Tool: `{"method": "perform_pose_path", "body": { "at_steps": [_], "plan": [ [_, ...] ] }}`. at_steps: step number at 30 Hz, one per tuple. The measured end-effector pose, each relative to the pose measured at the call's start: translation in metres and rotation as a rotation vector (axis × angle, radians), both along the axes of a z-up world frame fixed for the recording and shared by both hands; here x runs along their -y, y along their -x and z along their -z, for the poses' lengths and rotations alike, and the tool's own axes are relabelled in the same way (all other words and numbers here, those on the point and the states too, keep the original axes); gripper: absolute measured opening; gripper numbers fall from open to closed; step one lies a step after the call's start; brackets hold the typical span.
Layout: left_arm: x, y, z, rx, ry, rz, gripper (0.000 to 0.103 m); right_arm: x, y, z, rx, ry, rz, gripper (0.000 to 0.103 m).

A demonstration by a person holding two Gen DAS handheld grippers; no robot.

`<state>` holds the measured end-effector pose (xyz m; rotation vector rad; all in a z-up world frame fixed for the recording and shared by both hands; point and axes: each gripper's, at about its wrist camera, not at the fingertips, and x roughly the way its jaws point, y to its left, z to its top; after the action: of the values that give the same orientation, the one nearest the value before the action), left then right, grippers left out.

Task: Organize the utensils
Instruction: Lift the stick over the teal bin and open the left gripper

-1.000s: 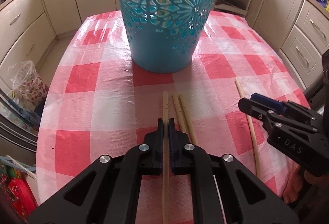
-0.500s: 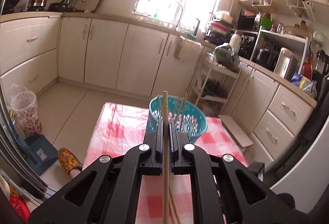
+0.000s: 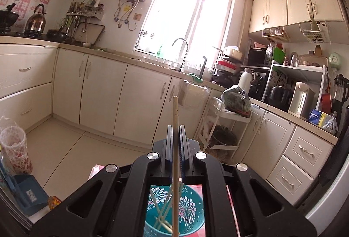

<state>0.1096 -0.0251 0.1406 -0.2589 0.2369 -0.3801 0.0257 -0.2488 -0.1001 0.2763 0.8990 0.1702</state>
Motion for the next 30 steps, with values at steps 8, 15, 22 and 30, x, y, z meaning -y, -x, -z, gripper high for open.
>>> {"method": "perform_pose_path", "body": {
  "at_steps": [8,15,22,30],
  "plan": [
    [0.016,-0.037,0.014,0.009,0.025,-0.069,0.005,0.001,0.0,0.0,0.002,-0.011,-0.006,0.049],
    [0.026,-0.061,0.045,-0.022,-0.005,-0.107,0.005,0.002,0.0,0.0,0.002,-0.025,-0.01,0.051],
    [0.026,-0.058,0.083,-0.066,-0.045,-0.131,0.005,0.001,0.0,0.0,0.003,-0.025,-0.017,0.053],
    [0.017,-0.041,0.104,-0.132,-0.081,-0.096,0.008,0.0,-0.001,0.0,0.003,-0.02,-0.018,0.053]
  ]
}}
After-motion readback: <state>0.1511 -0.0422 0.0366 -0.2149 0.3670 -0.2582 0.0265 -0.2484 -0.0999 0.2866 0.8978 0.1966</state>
